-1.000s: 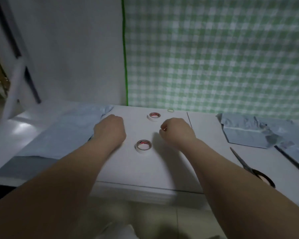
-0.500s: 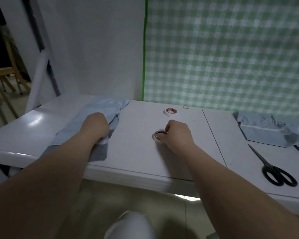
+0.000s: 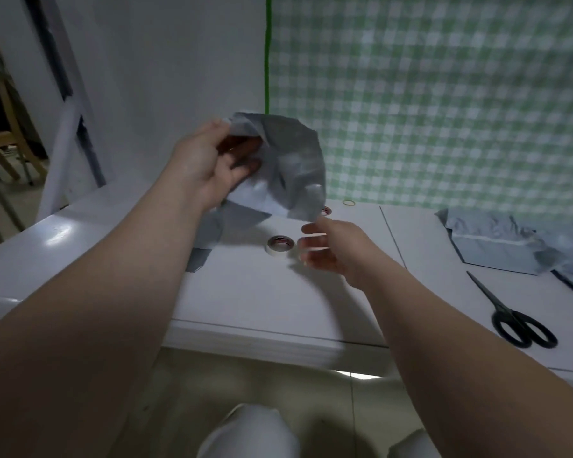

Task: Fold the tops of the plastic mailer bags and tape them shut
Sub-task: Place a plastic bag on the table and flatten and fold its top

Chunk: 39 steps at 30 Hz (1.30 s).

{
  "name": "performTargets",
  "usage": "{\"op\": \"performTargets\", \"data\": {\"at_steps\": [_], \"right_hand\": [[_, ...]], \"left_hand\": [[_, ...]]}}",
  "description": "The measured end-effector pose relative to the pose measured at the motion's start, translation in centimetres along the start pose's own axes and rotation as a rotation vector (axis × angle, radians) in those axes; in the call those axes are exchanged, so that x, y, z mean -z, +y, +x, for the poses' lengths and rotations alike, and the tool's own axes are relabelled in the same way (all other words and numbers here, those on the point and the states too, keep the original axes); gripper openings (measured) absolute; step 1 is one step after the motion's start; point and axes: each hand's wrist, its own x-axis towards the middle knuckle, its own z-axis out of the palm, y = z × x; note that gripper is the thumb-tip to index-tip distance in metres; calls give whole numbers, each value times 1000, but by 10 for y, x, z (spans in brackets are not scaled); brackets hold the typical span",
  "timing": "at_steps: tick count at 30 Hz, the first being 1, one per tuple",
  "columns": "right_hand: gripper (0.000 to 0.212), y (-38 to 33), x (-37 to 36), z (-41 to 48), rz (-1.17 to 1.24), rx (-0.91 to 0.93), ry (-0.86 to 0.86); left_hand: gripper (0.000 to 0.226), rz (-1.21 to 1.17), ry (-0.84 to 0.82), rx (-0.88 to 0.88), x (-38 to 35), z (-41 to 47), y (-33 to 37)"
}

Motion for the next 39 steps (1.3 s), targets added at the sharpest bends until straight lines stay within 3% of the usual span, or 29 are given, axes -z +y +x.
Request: {"op": "performTargets", "data": {"at_steps": [3,7,10,15,18,22,24,26,27,29,34,36,39], "right_hand": [[40,-11,17,-13,55,-64,-91],[27,-13,43,-19,371,-95,-21],[51,-5,73,-18,524,-154,20],[94,9,101,-21,593,-238,-82],[96,14,113,-26,624,-215,-77],[61,15,127,-36,458,-159,-68],[41,14,133,-36,267,-179,1],[15,15,140,-35,-69,-197,128],[13,15,141,-38,-218,-179,178],[39,15,143,-42,-413,-154,246],[77,26,140,-38,-682,-35,289],[75,32,140,-38,-771,8,301],[47,33,143,-40,-1007,212,365]], "left_hand": [[11,56,-137,58,-34,-5,-10],[11,111,-214,130,-68,-12,-30],[22,162,-267,176,-86,-24,-44],[19,600,-582,170,-108,-34,-73],[11,778,-757,240,-121,-40,-88],[10,847,-1052,438,-125,-56,-114],[16,766,-978,563,-123,-63,-122],[17,855,-749,428,-121,-61,-130],[17,982,-655,285,-121,-58,-135],[18,1266,-622,77,-119,-52,-143],[14,1717,-960,96,-107,-54,-166],[20,1794,-941,66,-103,-51,-173],[52,1952,-861,97,-93,-47,-183]]}}
